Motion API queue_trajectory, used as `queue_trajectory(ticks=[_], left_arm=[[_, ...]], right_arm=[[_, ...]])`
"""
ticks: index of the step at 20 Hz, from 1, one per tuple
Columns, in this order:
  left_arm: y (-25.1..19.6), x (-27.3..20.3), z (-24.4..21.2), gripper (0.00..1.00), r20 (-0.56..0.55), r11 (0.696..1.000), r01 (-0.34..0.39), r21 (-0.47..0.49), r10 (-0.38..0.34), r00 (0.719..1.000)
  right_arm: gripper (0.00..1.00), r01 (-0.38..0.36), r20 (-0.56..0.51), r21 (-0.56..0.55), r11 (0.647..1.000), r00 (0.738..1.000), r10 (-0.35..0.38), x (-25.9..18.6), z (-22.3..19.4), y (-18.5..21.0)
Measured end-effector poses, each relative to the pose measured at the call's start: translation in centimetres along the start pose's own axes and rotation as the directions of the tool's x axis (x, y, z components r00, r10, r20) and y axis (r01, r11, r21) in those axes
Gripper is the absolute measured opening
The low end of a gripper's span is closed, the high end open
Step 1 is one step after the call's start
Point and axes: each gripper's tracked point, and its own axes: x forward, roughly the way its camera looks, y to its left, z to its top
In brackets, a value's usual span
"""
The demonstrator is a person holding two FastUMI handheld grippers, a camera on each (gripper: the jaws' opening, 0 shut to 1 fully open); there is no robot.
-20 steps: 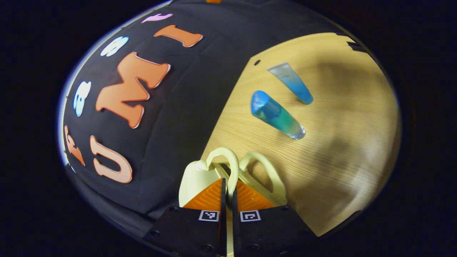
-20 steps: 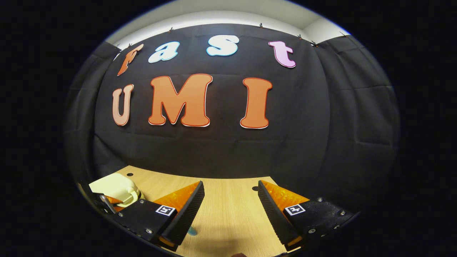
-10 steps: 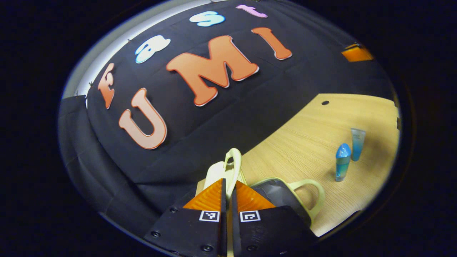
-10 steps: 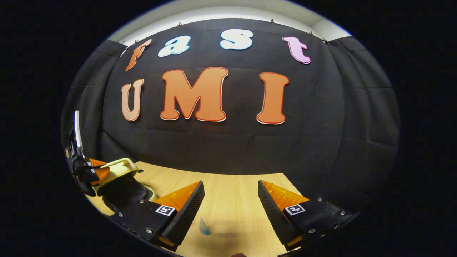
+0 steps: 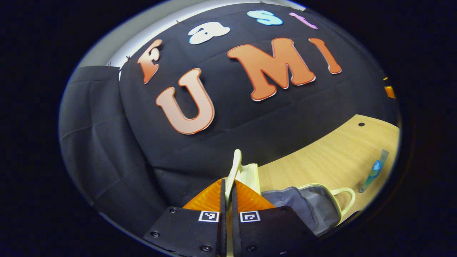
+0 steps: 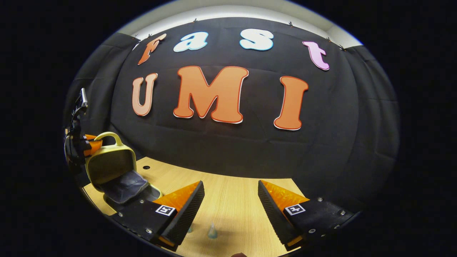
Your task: First open the suitcase, pack the skin care products into it, and then close the suitcase.
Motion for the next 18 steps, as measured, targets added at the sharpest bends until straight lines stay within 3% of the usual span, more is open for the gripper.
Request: queue_trajectory(ticks=[8,18], left_arm=[[8.8,3.8,-5.5,0.07,-0.099,0.990,-0.097,-0.104,0.087,0.991],[14.9,6.9,-14.1,0.07,-0.228,0.981,-0.155,-0.113,0.126,0.966]], right_arm=[[0.95,-0.009,-0.016,0.023,1.000,1.000,0.009,1.2,0.8,3.0],[0.96,0.015,-0.054,0.046,0.999,0.998,-0.013,2.1,0.1,7.1]])
